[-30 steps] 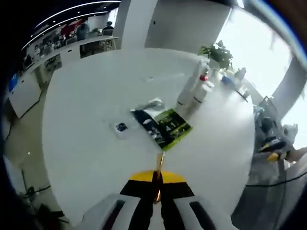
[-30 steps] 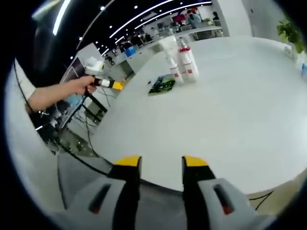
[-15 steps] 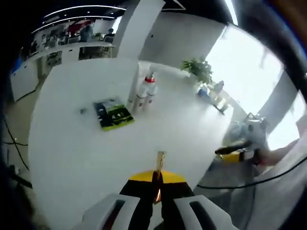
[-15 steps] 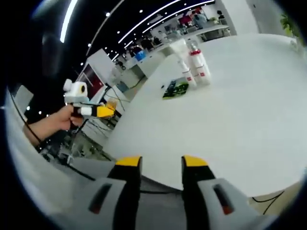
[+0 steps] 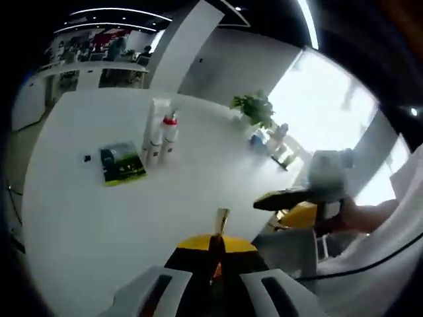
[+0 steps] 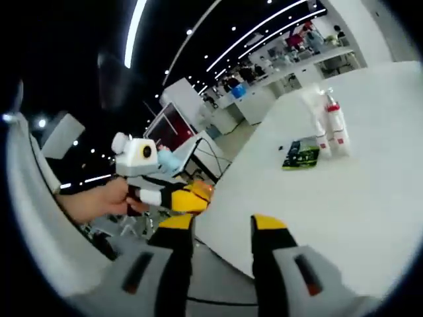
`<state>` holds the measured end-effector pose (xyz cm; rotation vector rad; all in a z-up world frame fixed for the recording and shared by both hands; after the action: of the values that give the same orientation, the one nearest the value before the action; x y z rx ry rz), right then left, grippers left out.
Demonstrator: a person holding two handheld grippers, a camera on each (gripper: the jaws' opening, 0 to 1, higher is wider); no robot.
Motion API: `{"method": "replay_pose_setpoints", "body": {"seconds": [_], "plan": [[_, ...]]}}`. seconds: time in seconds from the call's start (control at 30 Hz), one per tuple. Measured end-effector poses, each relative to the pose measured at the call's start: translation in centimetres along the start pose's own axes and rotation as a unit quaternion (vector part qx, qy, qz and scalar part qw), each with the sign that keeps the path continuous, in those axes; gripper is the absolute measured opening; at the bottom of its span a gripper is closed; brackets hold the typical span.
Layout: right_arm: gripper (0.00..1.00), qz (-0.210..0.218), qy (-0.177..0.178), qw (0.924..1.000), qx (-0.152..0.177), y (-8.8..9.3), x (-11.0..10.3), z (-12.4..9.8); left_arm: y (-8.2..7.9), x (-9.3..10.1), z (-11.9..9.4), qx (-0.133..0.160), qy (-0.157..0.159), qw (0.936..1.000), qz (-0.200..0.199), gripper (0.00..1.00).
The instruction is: Arrange the skincare products in the storage area until every visible bottle or jar stands upright without overlapping.
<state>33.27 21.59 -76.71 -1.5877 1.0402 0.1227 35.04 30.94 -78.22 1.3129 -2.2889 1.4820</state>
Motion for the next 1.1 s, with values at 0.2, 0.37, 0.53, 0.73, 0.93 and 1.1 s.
{"method": "replay_pose_setpoints", "body": {"seconds": [0.2,0.37,0.53,0.73,0.93,1.1], "plan": [[0.34,-0.004,-0.033,0.9994,-0.004,-0.8,-1.3,0.5,-0.3,2.0,0.3,0.0,0.035,0.9994,0.006,0.04],[0.32,-0.014,-0.055,0.9983,-0.014,-0.6,-2.3,0.5,-0.1,3.1,0.5,-0.005,0.056,0.9984,0.013,0.04],[0.29,-0.033,-0.07,0.9967,-0.023,-0.2,-3.3,0.4,0.2,4.1,0.7,-0.017,0.075,0.9967,0.024,0.04],[0.23,-0.06,-0.083,0.9931,-0.058,0.5,-3.6,0.0,1.0,4.8,0.5,-0.041,0.1,0.9937,0.031,0.05],[0.21,-0.128,-0.086,0.9846,-0.081,0.6,-4.0,-0.3,1.2,5.1,0.3,-0.048,0.112,0.9923,0.022,0.04],[0.21,-0.17,-0.075,0.979,-0.084,0.2,-3.8,-0.4,1.1,5.1,0.3,-0.051,0.113,0.9921,0.02,0.04]]}}
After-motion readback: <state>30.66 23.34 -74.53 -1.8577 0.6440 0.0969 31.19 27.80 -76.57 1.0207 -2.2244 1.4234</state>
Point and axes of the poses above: the point that each gripper's makers call its tool centre point, and the gripper's own axes: z roughly forward along the fingers, x roughly to its right, y roughly out of its underside, the point moved 3 cm from there along -z, roughly backward along the fingers, and after that the axes turned 2 degrees about y, right-handed, at the moved point
